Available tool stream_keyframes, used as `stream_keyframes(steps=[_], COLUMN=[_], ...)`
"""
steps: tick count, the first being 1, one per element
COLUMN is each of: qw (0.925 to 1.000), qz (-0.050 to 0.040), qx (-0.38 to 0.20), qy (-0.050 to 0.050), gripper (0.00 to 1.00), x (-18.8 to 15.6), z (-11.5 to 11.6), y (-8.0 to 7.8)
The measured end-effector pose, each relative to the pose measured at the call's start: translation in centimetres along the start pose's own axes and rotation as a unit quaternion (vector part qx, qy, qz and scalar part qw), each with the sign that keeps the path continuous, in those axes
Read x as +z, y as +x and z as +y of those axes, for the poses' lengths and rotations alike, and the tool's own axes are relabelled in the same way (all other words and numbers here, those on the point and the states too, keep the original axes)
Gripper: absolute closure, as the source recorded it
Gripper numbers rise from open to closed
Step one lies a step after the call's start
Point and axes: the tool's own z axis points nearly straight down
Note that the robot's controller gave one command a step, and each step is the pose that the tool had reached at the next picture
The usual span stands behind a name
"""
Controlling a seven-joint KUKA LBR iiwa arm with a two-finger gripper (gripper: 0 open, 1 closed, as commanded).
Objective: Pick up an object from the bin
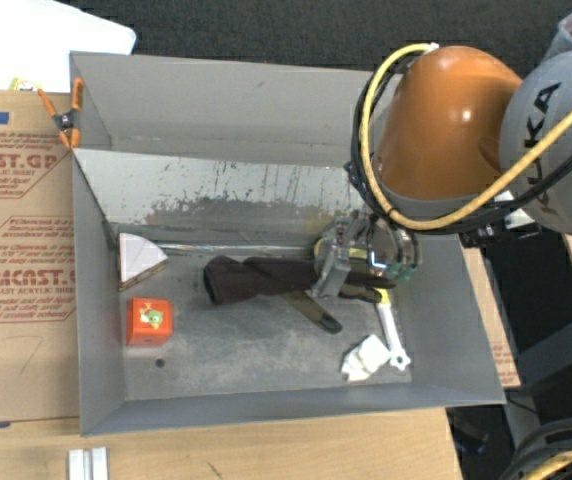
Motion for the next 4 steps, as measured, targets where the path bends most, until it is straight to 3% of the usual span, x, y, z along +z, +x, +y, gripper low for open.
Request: stream_keyframes(steps=[1, 2, 3, 4], qw=[1.0000, 1.0000, 0.9999, 0.9999], qz=[0.0018, 0.0019, 0.0039, 0.0021], qx=[-0.001, -0.001, -0.014, 0.013], qy=[0.001, 0.001, 0.001, 0.000], gripper=[1.00, 1.00, 1.00, 1.00], x=[20.7, 20.7, 12.7, 19.1], z=[0.3, 0.3, 0.2, 0.7], y=[-2.5, -2.6, -2.4, -3.8])
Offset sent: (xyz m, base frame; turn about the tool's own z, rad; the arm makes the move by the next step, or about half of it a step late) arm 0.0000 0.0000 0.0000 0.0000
